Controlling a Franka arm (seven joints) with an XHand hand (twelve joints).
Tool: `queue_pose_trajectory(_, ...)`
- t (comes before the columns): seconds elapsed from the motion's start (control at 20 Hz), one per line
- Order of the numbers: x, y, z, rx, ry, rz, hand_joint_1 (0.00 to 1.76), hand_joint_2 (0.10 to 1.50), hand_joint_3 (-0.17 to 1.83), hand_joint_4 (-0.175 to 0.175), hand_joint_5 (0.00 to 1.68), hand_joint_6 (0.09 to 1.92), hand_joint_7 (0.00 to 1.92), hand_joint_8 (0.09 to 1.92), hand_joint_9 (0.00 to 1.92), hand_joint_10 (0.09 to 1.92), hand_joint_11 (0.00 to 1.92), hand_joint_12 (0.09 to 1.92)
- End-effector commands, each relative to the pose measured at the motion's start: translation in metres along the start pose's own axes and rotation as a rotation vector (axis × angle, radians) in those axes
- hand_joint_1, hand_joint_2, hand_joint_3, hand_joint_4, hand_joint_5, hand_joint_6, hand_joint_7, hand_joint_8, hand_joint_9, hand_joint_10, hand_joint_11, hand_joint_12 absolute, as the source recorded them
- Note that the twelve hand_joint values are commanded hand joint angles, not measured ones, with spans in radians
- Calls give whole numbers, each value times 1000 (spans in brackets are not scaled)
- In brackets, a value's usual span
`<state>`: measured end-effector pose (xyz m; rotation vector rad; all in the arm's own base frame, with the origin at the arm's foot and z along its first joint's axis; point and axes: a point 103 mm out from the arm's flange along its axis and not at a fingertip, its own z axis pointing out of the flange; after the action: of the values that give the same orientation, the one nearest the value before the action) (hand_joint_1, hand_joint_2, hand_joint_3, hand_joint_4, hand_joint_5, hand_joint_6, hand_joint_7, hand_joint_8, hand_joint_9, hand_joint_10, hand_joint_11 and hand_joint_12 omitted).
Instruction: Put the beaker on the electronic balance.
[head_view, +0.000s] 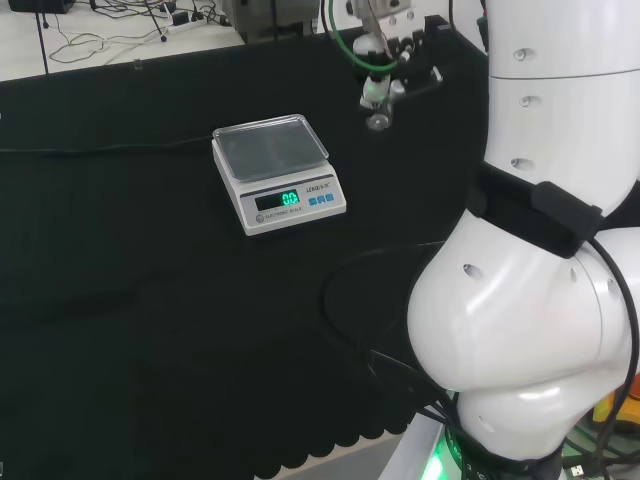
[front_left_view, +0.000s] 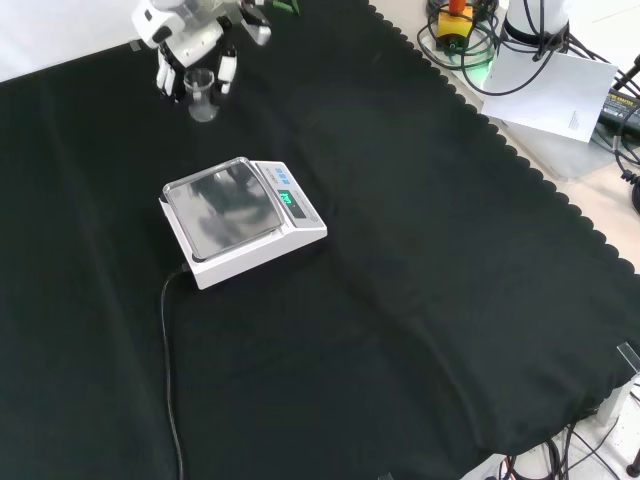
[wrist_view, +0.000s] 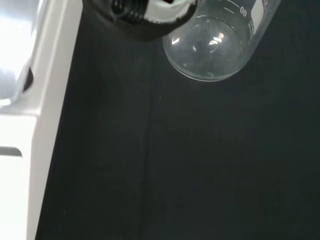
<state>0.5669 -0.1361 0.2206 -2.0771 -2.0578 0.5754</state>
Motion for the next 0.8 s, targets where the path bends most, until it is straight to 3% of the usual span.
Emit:
queue_pose_trajectory(0.05, 2, -25, -43, -5, 16, -38, 1134, 1156, 42, -175, 867, 1179, 843, 872, 1065, 746, 990, 887)
queue_pose_trajectory(0.45, 39, -27, -51, -12, 58, -137, 1135, 1157, 39, -175, 868, 1180, 849, 872, 1077, 753, 995, 881)
queue_pose_trajectory(0.8, 91, -21, -45, 0, 54, -212, 1135, 1157, 36, -175, 870, 1178, 854, 872, 1091, 761, 999, 878)
